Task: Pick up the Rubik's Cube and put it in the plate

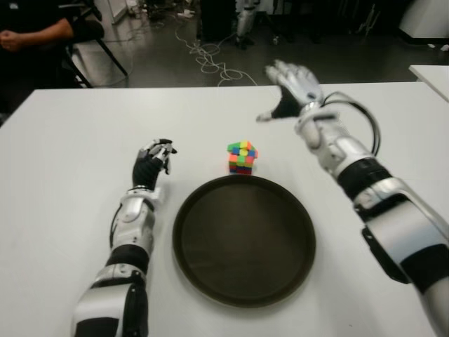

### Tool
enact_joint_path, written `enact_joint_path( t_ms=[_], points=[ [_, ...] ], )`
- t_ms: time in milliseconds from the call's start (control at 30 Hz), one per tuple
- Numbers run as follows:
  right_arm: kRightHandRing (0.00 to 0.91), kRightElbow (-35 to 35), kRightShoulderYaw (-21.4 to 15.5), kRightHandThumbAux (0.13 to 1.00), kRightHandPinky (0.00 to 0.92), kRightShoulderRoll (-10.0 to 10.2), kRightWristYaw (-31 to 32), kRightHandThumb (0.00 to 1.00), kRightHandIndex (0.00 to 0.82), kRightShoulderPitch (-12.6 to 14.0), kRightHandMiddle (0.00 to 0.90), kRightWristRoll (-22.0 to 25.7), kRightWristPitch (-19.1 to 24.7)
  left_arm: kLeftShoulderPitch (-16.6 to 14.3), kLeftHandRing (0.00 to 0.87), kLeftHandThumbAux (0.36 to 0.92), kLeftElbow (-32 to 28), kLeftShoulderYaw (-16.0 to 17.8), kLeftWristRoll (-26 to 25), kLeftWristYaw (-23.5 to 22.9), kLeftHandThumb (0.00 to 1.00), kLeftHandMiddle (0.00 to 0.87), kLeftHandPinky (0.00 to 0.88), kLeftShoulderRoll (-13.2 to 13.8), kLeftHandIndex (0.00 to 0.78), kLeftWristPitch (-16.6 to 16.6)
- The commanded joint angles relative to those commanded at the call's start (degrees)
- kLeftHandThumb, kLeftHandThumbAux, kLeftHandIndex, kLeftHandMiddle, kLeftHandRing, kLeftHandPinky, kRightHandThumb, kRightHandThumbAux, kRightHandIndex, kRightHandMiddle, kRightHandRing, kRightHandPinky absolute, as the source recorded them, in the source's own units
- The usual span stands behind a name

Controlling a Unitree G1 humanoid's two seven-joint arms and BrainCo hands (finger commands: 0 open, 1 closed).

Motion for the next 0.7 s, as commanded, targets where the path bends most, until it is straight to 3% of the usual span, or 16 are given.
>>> enact_joint_path(
  t_ms=[267, 533, 700],
  points=[
    [0.131, -4.8, -2.2, 0.644, 0.097, -0.2, 1.9, 0.0, 0.11, 2.5, 0.134, 3.0, -2.7, 0.0, 0.777, 0.658, 0.1, 0.0, 0.2, -0.1, 0.855, 0.565, 0.795, 0.1, 0.422, 0.3],
    [0.118, -8.1, -4.7, 0.601, 0.066, 3.4, 6.9, 0.0, 0.103, 5.6, 0.134, 9.7, -6.4, -0.1, 0.782, 0.658, 0.2, 0.2, -0.1, -0.1, 0.856, 0.561, 0.802, -0.2, 0.421, 0.3],
    [0.108, -5.4, -5.9, 0.593, 0.067, 5.5, 10.4, 0.0, 0.101, 6.6, 0.125, 14.6, -12.3, -0.4, 0.785, 0.658, 0.5, 1.0, -1.2, -0.7, 0.855, 0.557, 0.803, -0.5, 0.419, 1.1]
  ],
)
